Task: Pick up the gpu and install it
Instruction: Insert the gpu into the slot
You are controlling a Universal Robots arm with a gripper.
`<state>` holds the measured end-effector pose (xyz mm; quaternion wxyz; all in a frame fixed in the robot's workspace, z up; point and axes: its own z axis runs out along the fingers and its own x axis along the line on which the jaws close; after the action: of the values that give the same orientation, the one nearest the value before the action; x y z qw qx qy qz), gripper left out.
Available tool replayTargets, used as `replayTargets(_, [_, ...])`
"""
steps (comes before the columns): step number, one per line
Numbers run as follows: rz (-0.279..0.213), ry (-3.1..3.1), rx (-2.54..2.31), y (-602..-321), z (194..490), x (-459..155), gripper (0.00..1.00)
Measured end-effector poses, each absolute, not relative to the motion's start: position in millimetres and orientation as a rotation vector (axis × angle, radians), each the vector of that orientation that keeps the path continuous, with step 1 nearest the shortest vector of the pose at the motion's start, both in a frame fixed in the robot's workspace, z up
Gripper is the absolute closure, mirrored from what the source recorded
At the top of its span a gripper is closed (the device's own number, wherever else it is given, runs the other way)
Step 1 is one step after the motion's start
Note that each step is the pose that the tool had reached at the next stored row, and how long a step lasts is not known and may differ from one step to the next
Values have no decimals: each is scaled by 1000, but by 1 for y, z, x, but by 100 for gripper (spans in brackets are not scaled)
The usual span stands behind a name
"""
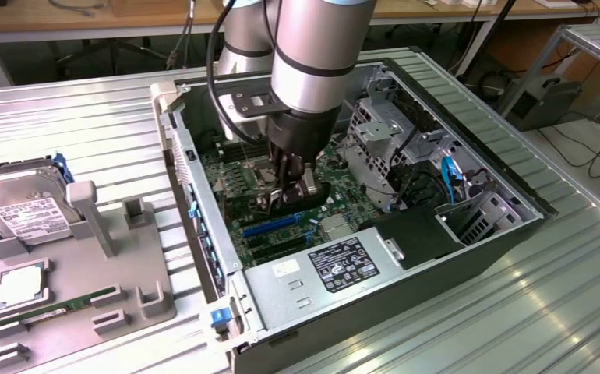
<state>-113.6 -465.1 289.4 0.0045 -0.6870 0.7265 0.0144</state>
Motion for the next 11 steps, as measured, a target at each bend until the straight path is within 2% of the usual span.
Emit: replayTargets(11, [44, 2265, -2165, -465, 282, -118, 74])
